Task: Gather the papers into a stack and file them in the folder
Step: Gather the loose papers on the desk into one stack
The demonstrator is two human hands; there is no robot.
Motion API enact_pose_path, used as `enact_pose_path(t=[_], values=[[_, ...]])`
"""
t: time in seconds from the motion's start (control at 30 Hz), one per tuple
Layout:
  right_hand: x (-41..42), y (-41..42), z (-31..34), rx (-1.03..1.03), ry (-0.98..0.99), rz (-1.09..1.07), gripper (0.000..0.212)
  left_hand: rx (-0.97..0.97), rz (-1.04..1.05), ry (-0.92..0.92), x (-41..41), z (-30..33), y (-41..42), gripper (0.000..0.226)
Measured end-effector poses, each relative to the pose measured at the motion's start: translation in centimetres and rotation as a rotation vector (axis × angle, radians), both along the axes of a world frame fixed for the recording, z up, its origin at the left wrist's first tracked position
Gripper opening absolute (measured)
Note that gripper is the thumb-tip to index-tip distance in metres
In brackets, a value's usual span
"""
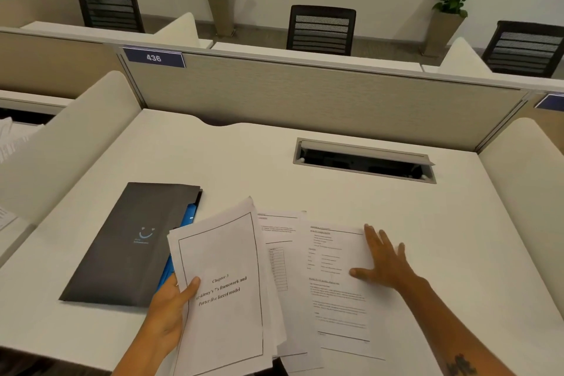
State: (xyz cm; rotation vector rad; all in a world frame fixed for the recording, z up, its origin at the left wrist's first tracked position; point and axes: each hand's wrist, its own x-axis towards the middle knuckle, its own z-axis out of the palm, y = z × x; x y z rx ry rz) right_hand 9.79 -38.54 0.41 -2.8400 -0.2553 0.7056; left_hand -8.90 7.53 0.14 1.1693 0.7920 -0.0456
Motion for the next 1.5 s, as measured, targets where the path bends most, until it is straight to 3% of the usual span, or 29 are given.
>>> enact_pose_path(t=[0.23,0.33,0.43,0.5,0.57,0.7,0.83,0.97,1.13,1.5], values=[[-1.7,0.3,-0.1,0.118,-0.185,-0.118,0.125,-0.011,0.014,-0.010,0.9,0.6,-0.6,0.040],[-2.8,0.2,-0.3,0.202,-0.236,-0.291,0.121,-0.016,0.018,-0.025,1.2,0.8,-0.7,0.037],[-3.9,-0.2,-0.9,0.307,-0.160,-0.482,0.116,-0.025,0.017,-0.039,1.4,0.9,-0.8,0.038],[-4.3,-0.5,-1.1,0.409,-0.128,-0.599,0.106,-0.031,0.015,-0.043,1.5,0.8,-0.8,0.040],[-4.5,-0.7,-0.6,0.421,-0.186,-0.647,0.083,-0.038,0.009,-0.046,1.6,0.9,-0.8,0.039],[-4.1,-1.2,2.5,0.477,-0.464,-0.598,0.029,-0.048,0.012,-0.050,1.7,1.2,-0.9,0.040],[-3.1,-0.6,7.7,0.543,-0.658,-0.464,0.011,-0.049,-0.001,-0.059,1.8,1.6,-1.1,0.044],[-2.7,0.7,12.1,0.613,-0.805,-0.386,0.008,-0.056,-0.012,-0.080,1.9,1.9,-1.4,0.047],[-3.8,4.9,14.4,0.852,-0.597,-0.451,0.008,-0.078,-0.035,-0.102,2.1,2.5,-2.1,0.041],[-7.4,13.5,10.5,1.020,-0.122,-0.412,0.013,-0.118,-0.152,-0.074,2.0,2.3,-3.3,0.043]])
